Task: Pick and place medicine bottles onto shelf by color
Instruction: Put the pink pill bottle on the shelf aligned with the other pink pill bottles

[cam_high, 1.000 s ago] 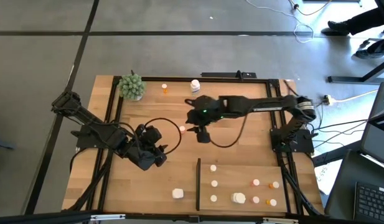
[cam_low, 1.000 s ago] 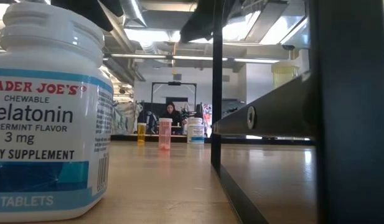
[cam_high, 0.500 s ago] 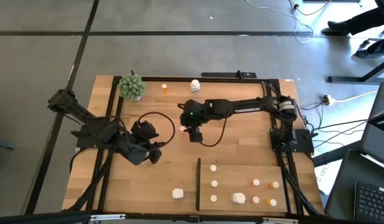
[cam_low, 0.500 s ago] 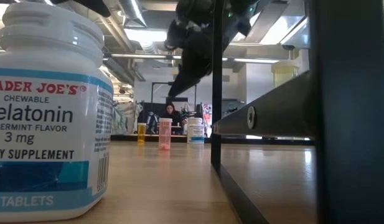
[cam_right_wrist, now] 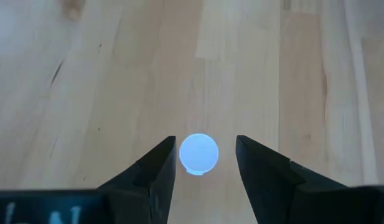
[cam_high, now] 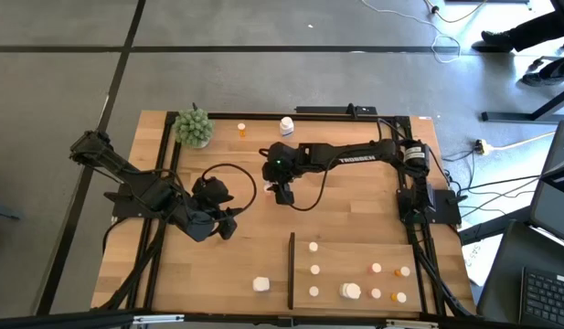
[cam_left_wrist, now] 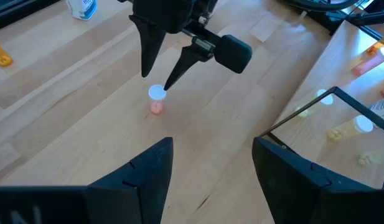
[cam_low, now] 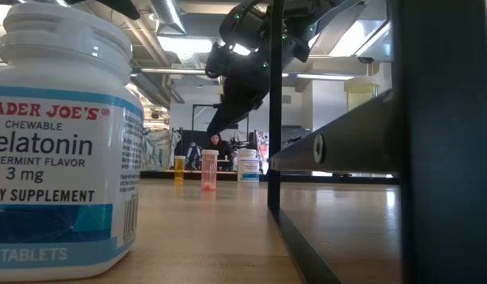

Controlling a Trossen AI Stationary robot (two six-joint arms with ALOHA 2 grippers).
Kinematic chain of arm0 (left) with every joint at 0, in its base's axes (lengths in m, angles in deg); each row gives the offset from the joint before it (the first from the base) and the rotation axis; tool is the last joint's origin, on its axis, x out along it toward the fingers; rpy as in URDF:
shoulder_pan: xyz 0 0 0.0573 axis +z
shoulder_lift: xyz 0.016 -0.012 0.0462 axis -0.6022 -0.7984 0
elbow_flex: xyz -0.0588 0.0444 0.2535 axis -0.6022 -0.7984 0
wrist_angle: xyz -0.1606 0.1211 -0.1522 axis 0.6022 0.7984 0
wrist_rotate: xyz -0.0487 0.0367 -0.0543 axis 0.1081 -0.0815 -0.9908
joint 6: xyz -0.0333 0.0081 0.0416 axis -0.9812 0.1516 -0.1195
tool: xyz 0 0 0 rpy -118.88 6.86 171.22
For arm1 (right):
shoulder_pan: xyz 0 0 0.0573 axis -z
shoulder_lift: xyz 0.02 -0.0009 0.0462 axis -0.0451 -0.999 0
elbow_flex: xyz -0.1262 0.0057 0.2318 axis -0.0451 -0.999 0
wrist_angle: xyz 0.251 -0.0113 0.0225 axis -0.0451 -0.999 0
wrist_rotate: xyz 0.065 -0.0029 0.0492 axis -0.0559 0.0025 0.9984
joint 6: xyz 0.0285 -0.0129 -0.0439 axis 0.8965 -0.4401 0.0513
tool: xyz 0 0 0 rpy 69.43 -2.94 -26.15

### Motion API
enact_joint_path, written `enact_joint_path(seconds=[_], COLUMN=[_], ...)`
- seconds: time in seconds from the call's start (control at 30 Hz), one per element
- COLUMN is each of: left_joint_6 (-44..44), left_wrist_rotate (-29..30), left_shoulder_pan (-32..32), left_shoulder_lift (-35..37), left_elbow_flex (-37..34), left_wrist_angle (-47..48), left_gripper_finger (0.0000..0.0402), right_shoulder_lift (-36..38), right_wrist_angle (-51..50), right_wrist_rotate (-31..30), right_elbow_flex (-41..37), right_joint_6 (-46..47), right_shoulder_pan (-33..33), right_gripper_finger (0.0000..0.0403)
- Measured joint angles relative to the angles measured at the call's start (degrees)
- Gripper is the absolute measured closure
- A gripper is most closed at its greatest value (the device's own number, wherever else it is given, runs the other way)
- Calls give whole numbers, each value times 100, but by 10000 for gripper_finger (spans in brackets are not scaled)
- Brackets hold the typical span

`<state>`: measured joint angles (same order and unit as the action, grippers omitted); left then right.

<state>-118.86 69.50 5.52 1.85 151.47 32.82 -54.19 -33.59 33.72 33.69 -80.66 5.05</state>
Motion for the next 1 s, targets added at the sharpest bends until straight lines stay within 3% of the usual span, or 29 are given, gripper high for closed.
enact_joint_path(seconds=[1.0], left_joint_6=[3], left_wrist_rotate=[0], left_shoulder_pan=[0], left_shoulder_lift=[0], left_elbow_flex=[-7], left_wrist_angle=[-43], left_gripper_finger=[188], right_shoulder_lift=[-435], right_wrist_angle=[139], right_wrist_rotate=[171], right_elbow_flex=[2], right_joint_6=[-123], right_shoulder_pan=[36], right_gripper_finger=[233])
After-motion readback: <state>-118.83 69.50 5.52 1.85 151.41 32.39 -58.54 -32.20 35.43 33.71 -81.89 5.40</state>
